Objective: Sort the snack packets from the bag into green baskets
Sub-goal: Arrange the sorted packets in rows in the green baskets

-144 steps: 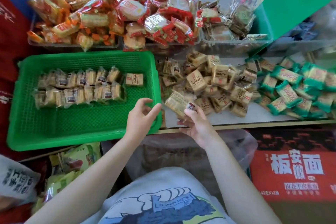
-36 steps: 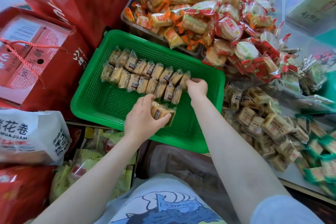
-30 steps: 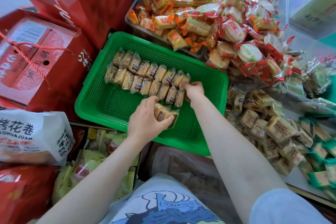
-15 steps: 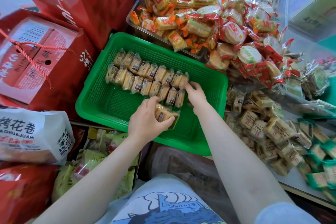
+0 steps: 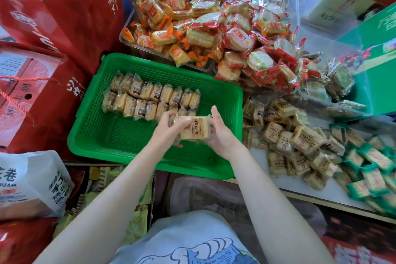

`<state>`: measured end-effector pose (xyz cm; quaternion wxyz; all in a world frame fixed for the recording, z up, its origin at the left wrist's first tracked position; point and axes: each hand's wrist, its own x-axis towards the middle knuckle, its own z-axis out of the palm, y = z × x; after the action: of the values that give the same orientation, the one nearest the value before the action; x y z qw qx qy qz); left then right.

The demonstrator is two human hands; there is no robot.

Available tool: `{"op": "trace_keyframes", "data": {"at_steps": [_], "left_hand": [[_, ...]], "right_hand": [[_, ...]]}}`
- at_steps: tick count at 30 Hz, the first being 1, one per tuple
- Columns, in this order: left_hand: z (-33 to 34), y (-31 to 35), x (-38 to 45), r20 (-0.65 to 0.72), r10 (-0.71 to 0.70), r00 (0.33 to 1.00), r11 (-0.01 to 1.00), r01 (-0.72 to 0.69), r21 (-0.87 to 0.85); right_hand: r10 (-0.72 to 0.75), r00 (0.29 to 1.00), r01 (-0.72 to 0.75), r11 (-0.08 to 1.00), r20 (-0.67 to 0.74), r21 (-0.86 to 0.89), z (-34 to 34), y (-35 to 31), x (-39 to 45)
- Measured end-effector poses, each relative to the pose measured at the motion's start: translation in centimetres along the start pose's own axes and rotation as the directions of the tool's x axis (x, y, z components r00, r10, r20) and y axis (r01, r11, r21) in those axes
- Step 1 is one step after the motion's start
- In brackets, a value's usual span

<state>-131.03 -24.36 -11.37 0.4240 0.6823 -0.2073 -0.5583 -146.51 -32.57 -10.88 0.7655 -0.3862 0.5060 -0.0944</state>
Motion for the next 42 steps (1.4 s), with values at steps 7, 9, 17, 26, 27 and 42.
{"op": "trace_keyframes", "data": {"at_steps": [7,9,17,26,27,42], "left_hand": [[2.9,2.5,2.1,0.162,0.043,0.986,0.996,-0.056,0.075],[3.6,2.7,3.0,0.094,0.096,0.991,0.983,-0.109,0.146],[3.2,-0.3,6.4,0.22,0.53,0.819,0.247,-0.397,0.884],[6.6,0.7,8.7,0.447,0.314,0.837,0.179,-0.515,0.838],[6.8,0.6,8.8,0.433,0.319,0.843,0.197,-0.506,0.84],[10.3,0.1,10.6,0.317,0.087,0.945,0.355,-0.326,0.876]], "right_hand": [[-0.089,0.989,0.092,0.995,0.114,-0.026,-1.4,-1.4,-1.7],[-0.096,0.995,0.097,0.995,0.017,-0.04,-1.6,-1.8,-1.4],[-0.297,0.82,0.284,0.953,-0.489,-0.102,-3.2,-4.5,-0.6],[-0.239,0.791,0.354,0.929,-0.564,0.104,-8.2,-4.0,-1.7],[-0.227,0.804,0.36,0.922,-0.55,0.145,-8.7,-3.5,-1.9],[-0.022,0.793,0.348,0.836,-0.608,0.424,-12.3,0.4,-1.1]]}}
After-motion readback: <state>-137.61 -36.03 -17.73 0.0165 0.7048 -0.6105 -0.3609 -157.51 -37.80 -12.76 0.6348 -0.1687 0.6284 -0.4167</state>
